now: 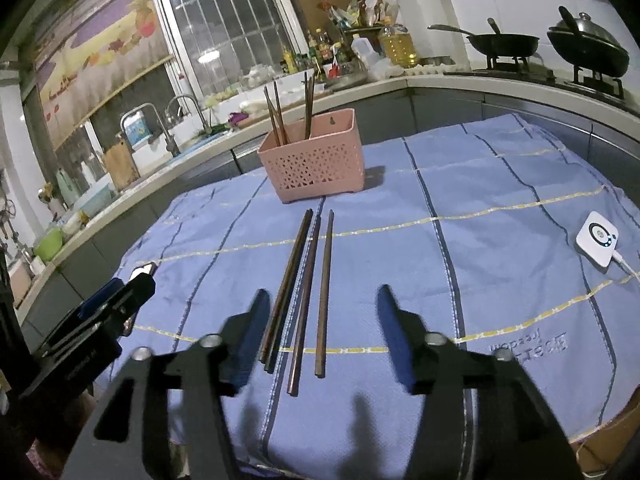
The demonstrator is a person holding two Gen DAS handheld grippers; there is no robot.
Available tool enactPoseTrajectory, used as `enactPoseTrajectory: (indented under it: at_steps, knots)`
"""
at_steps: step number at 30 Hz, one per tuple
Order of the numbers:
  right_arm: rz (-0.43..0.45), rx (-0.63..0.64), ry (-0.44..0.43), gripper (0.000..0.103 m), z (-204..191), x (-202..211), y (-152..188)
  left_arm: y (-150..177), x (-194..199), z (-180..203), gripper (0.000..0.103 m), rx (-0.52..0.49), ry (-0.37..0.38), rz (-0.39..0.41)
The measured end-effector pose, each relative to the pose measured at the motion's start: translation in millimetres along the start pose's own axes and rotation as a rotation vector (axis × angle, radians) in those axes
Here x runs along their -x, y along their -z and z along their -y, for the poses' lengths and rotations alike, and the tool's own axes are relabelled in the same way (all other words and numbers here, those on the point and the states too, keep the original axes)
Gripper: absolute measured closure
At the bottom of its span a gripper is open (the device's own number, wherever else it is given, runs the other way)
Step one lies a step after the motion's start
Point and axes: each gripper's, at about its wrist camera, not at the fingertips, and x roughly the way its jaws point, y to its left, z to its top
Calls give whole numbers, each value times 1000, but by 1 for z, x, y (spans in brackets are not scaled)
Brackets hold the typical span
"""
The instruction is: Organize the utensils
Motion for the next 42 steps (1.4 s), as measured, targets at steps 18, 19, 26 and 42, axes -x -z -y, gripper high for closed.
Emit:
enactPoseTrajectory:
  at_steps: [18, 19, 26, 42]
  knots:
    - [58, -68, -83, 4, 13, 9, 7, 6, 10, 10, 6, -48, -35, 23]
    - [50, -69, -85, 4, 13, 7, 8, 6, 9, 10, 6, -49, -35, 21]
    - [-7, -32, -91, 4, 7, -8, 8, 6, -9, 6, 6, -33, -12, -16]
    - [-67, -28, -49, 15, 7, -29, 8, 8, -23, 1, 6, -36, -44, -36]
